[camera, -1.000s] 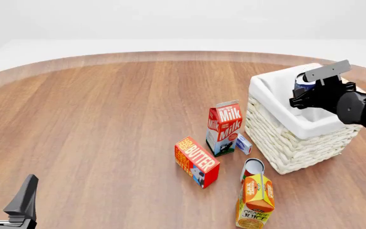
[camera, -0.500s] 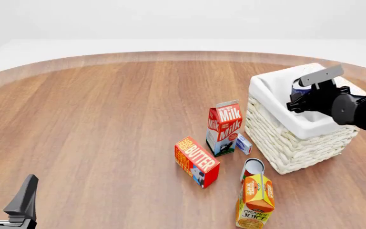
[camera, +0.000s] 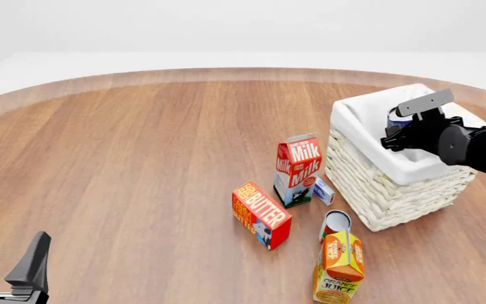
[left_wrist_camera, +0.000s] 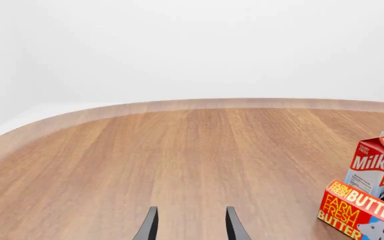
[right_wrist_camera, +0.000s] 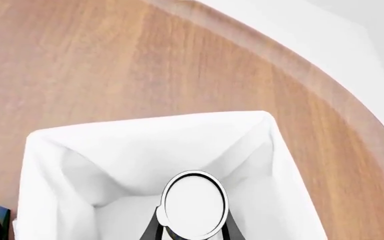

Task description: Pick up the alphabet soup, and put it in the basket.

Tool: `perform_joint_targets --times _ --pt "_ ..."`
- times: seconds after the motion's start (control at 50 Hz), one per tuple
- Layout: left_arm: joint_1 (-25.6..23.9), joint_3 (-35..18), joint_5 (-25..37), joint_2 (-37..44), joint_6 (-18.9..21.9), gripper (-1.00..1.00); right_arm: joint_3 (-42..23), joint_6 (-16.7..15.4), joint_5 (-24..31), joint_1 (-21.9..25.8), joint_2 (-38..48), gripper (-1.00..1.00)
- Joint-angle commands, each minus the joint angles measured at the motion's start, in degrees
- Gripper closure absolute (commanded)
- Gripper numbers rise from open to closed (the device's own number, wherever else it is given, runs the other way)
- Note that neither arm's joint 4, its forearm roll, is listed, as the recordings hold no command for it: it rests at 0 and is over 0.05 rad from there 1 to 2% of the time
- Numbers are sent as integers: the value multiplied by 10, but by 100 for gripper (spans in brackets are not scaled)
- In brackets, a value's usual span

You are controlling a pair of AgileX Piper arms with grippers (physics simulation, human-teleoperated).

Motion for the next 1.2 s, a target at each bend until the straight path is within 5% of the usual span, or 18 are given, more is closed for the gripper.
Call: perform_joint_targets --times 0.02,0.98,1.0,1.2 --pt "0 0 0 0 0 -100 -16 8 -2 -3 11 100" --pt "0 0 0 0 0 -100 -39 4 -1 -15 54 100" --pt "0 0 0 0 0 -100 -39 1 -1 -16 54 -100" --pt "0 0 0 0 0 -100 -47 3 3 -25 56 -100"
